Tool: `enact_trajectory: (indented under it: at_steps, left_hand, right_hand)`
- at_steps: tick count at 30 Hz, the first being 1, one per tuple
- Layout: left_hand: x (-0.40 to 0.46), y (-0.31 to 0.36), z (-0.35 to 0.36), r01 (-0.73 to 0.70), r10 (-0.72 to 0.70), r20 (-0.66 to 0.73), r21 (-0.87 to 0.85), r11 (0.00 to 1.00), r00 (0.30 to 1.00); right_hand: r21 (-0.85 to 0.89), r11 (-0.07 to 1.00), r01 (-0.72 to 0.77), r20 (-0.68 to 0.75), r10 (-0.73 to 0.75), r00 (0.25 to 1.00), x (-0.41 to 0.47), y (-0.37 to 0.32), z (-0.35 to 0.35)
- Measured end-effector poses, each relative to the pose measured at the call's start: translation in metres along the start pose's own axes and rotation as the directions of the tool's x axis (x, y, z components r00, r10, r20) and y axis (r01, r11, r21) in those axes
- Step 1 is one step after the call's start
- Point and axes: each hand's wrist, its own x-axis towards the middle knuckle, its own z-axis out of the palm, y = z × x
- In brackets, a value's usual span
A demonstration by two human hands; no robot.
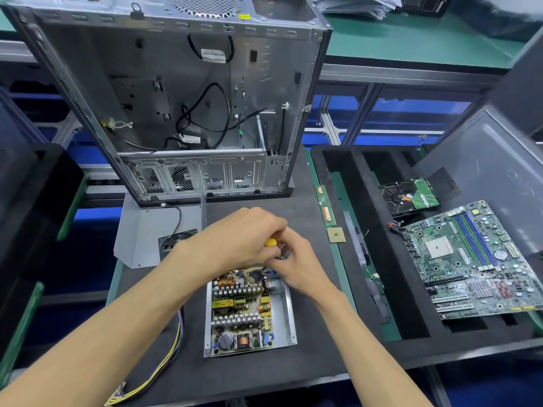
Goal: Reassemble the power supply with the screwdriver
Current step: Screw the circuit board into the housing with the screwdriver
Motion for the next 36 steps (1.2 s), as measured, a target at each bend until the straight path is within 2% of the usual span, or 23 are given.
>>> enact_trajectory:
  at_steps: [7, 9, 11, 13, 16, 17, 19, 21, 22, 25, 28, 31, 36]
  left_hand:
    - [-0.007, -0.003, 0.002, -0.023, 0.023, -0.002, 0.013, 1.0, 1.0]
    - [-0.01, -0.013, -0.002, 0.027, -0.027, -0.003, -0.15, 0.988, 1.0]
    - [-0.013, -0.03, -0.009, 0.082, -0.115, -0.08, -0.34, 0.937, 0.99]
    - [-0.016, -0.053, -0.015, 0.151, -0.244, -0.204, -0.385, 0.91, 0.948]
    - [-0.016, -0.084, -0.013, 0.327, -0.375, -0.227, -0.222, 0.919, 0.899]
    - [-0.015, -0.09, -0.009, 0.37, -0.395, -0.206, -0.15, 0.917, 0.896]
    - [-0.009, -0.095, 0.002, 0.397, -0.395, -0.161, -0.018, 0.917, 0.904]
    - [-0.001, -0.092, 0.016, 0.37, -0.364, -0.087, 0.069, 0.926, 0.927]
    - [0.004, -0.09, 0.024, 0.352, -0.349, -0.045, 0.105, 0.93, 0.936]
    - [0.02, -0.085, 0.047, 0.314, -0.338, 0.068, 0.24, 0.919, 0.939]
    - [0.032, -0.085, 0.06, 0.283, -0.356, 0.151, 0.365, 0.887, 0.922]
    - [0.041, -0.086, 0.067, 0.267, -0.361, 0.172, 0.408, 0.873, 0.917]
    - [0.045, -0.087, 0.076, 0.266, -0.374, 0.183, 0.436, 0.86, 0.909]
  right_hand:
    - [-0.013, 1.0, 0.013, -0.003, -0.013, 1.0, -0.004, -0.003, 0.006]
    - [-0.057, 0.998, 0.038, -0.013, -0.039, 0.999, -0.003, -0.002, 0.003]
    - [-0.061, 0.996, 0.064, -0.087, -0.069, 0.994, -0.001, 0.0, -0.003]
    - [0.09, 0.996, 0.006, -0.213, 0.013, 0.977, 0.003, -0.004, -0.009]
    - [0.405, 0.911, -0.079, -0.354, 0.236, 0.905, 0.016, -0.015, -0.013]
    - [0.532, 0.842, -0.09, -0.353, 0.317, 0.88, 0.02, -0.019, -0.013]
    - [0.789, 0.61, -0.074, -0.285, 0.47, 0.835, 0.028, -0.025, -0.01]
    - [0.908, 0.415, -0.058, -0.207, 0.566, 0.798, 0.031, -0.028, -0.004]
    - [0.922, 0.381, -0.073, -0.184, 0.595, 0.782, 0.031, -0.027, 0.001]
    - [0.912, 0.391, -0.122, -0.178, 0.647, 0.741, 0.029, -0.023, 0.011]
    - [0.879, 0.449, -0.159, -0.199, 0.65, 0.733, 0.028, -0.02, 0.013]
    - [0.824, 0.53, -0.199, -0.218, 0.622, 0.752, 0.026, -0.017, 0.014]
    - [0.821, 0.536, -0.198, -0.21, 0.605, 0.768, 0.026, -0.016, 0.014]
